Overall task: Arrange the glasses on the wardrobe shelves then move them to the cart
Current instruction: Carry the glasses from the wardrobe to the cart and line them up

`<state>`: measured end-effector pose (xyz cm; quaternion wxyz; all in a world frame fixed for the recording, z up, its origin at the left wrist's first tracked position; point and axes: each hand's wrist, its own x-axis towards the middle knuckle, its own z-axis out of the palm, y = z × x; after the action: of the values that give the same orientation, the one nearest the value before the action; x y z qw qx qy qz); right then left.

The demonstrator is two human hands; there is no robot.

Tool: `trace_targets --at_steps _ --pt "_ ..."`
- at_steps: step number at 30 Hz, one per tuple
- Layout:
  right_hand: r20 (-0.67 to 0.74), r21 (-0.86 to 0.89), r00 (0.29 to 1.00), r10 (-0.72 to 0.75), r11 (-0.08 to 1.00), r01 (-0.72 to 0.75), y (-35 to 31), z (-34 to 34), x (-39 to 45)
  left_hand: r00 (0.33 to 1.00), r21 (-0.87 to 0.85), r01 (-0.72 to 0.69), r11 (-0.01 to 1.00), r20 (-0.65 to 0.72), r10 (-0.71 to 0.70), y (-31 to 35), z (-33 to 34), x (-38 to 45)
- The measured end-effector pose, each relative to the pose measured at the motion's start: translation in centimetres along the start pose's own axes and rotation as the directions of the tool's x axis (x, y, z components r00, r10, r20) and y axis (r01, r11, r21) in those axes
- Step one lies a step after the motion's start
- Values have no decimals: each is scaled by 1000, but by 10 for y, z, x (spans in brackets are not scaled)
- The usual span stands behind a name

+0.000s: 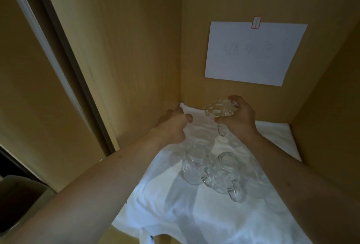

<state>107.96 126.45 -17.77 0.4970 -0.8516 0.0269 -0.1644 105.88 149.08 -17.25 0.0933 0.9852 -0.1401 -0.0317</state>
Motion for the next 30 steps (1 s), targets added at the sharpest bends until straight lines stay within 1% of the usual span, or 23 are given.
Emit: trace_targets --at_steps 2,4,6,7,8,9,10,11,12,13,15,16,17,18,20,22,25,27,28,30 --pt "-80 134 994 81 989 -70 -3 -6 -1 994 -33 11 999 -112 -15 6 -15 1" --pt "-137 296 970 200 943 -153 -8 -14 -4 970 -96 31 995 -237 -53 11 -28 0" --pt "-134 493 936 324 841 -221 -13 -24 -5 922 -242 66 968 -355 -152 18 -37 -1" --pt "-111 592 915 387 765 -252 -14 -30 -5 889 -356 76 932 -399 -225 21 -41 -2" --pt "-65 685 896 439 673 -280 -15 -37 -4 856 -479 89 873 -411 -313 25 -45 -1" --pt "3 756 885 466 578 -308 -15 -44 -4 831 -605 114 788 -377 -409 29 -48 0" --pt "80 802 881 466 495 -335 -15 -50 -5 821 -728 145 670 -289 -492 32 -50 3" --pt "152 827 881 448 430 -361 -14 -55 -6 828 -842 160 514 -169 -534 36 -52 6" --pt "199 843 880 432 383 -379 -12 -59 -8 850 -928 164 335 -39 -525 39 -53 7" --pt "219 855 878 427 350 -383 -12 -63 -11 874 -972 175 159 78 -480 44 -54 8" --pt "240 874 875 421 298 -383 -11 -69 -14 887 -964 209 -162 256 -383 50 -56 9" --pt "251 886 879 406 269 -377 -10 -72 -16 892 -935 212 -285 305 -335 54 -56 9" --pt "268 899 882 388 227 -373 -10 -74 -19 900 -908 204 -367 321 -294 58 -55 10" --pt "280 912 884 375 182 -366 -9 -76 -21 911 -893 196 -404 319 -263 63 -55 11" --pt "287 930 888 359 115 -348 -8 -80 -25 927 -881 195 -430 309 -214 73 -55 13" --pt "299 933 902 311 103 -345 -5 -85 -29 940 -855 211 -474 310 -142 81 -55 16" --pt "310 928 926 215 142 -344 -2 -93 -39 958 -782 251 -571 285 31 91 -58 20" --pt "325 919 931 165 177 -352 -1 -103 -45 963 -730 255 -634 250 101 98 -58 21" --pt "325 916 933 154 195 -351 -3 -108 -47 965 -723 256 -642 232 124 102 -56 20" --pt "321 897 935 150 270 -351 -9 -117 -51 962 -732 273 -624 195 193 109 -53 20"
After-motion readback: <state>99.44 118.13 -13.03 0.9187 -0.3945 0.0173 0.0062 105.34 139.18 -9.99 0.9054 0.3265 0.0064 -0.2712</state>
